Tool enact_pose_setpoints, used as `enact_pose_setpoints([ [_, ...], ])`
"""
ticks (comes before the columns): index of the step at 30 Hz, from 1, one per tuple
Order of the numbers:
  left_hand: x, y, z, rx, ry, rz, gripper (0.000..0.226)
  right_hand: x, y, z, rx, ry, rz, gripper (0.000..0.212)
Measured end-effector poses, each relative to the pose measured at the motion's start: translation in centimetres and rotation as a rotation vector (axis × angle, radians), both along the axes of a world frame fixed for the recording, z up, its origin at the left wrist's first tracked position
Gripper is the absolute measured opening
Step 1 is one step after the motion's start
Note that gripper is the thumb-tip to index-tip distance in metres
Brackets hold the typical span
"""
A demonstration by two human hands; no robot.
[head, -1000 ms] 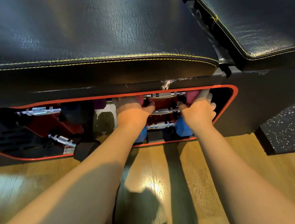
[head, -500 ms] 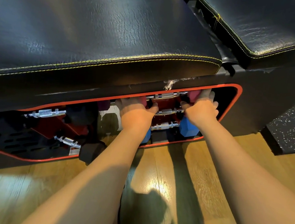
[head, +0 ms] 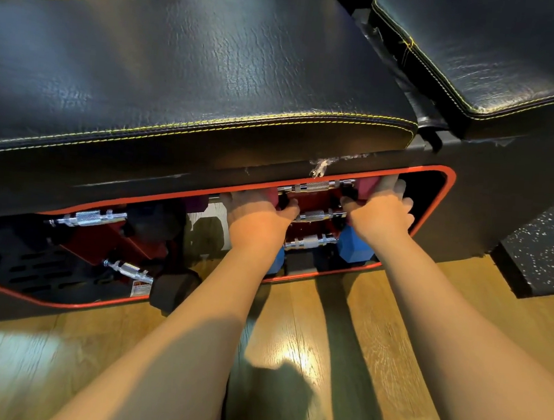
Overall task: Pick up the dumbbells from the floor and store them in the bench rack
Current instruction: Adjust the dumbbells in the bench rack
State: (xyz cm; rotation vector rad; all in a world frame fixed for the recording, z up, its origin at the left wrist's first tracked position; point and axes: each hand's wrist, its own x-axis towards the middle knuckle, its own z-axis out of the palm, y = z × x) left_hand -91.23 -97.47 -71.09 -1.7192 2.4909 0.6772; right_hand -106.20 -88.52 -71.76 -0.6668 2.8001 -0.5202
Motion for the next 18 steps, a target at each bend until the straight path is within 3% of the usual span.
enact_pose_setpoints([
  [18,-0.2,0.0,-0.3,0.107,0.076,0.095,0.057,0.5,0.4,1.1,-0.064,-0.040,0.024,0.091],
])
